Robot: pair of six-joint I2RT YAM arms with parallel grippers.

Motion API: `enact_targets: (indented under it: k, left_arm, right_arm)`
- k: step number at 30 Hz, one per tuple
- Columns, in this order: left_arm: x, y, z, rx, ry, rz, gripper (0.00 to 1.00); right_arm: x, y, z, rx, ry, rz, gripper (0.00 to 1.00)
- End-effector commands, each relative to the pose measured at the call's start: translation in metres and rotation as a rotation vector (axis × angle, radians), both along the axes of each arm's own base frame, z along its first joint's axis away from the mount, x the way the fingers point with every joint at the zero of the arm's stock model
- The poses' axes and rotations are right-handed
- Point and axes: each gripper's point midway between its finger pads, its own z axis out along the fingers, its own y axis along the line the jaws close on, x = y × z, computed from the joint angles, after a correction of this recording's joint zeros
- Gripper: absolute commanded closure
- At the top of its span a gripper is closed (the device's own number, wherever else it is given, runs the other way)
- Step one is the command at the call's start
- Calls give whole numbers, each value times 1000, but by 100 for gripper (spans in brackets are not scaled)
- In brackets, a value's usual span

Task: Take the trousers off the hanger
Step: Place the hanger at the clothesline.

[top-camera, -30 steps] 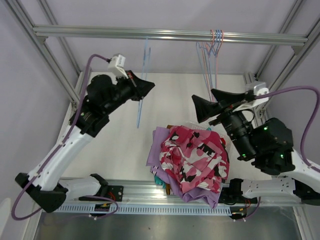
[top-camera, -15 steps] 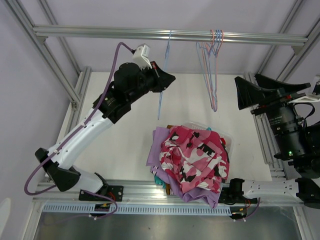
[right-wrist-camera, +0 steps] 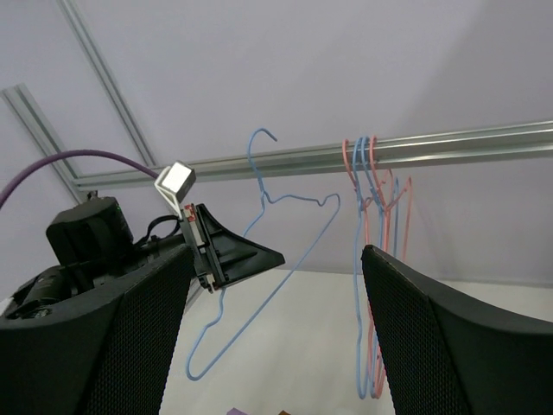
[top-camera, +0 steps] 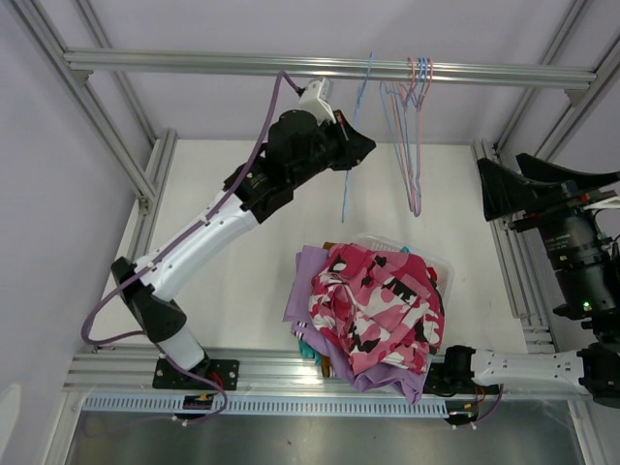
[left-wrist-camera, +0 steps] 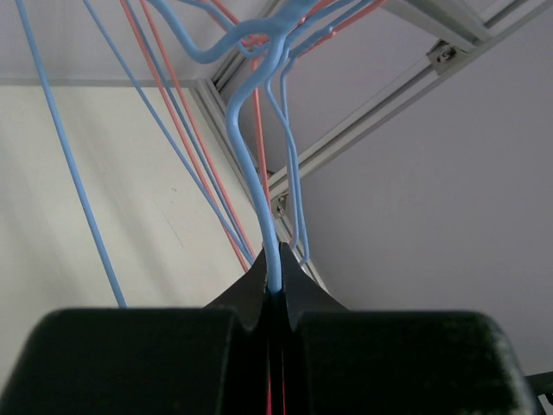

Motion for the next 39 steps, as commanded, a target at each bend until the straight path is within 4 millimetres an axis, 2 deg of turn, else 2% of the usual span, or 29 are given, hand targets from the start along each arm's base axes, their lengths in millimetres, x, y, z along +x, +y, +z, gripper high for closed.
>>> enact_targets:
  k: [1, 2, 5, 6, 9, 14, 18, 21, 23, 24, 25, 28, 39]
  left_arm:
    - [1, -4, 42, -97, -50, 26, 100]
    - [6, -10, 35, -85, -39, 28, 100]
    - [12, -17, 38, -94, -43, 32, 100]
    - [11, -18, 45, -108, -54, 30, 100]
    - [16, -28, 42, -117, -50, 26, 100]
    - [24, -39, 33, -127, -32, 30, 100]
    - [32, -54, 17, -132, -6, 24, 100]
    - [33, -62, 19, -152, -4, 20, 100]
    - [36, -70, 10, -141, 7, 18, 100]
    - [35, -73, 16, -152, 0, 13, 99]
    - [38, -78, 9, -144, 10, 12, 100]
    - [39, -82, 10, -151, 11, 9, 100]
    - [40, -94, -6, -135, 30, 8, 100]
  right_arm:
    - [-1, -17, -3, 24, 20, -22, 17]
    - [-2, -20, -3, 30, 21, -22, 17]
    - [-3, -26, -5, 35, 28, -26, 17]
    - [-2, -26, -7, 33, 33, -29, 16]
    - [-1, -28, -16, 16, 54, -45, 17]
    - [-2, -30, -30, 12, 75, -37, 16]
    - [-2, -37, -34, 16, 90, -44, 16]
    - [-2, -40, -36, 4, 96, -53, 16]
    - [-3, -40, -38, 5, 99, -44, 16]
    - [-3, -39, -40, 1, 101, -45, 16]
    - [-3, -39, -41, -1, 102, -44, 16]
    - [-2, -39, -45, -16, 109, -51, 16]
    - [-4, -49, -53, 9, 131, -31, 15]
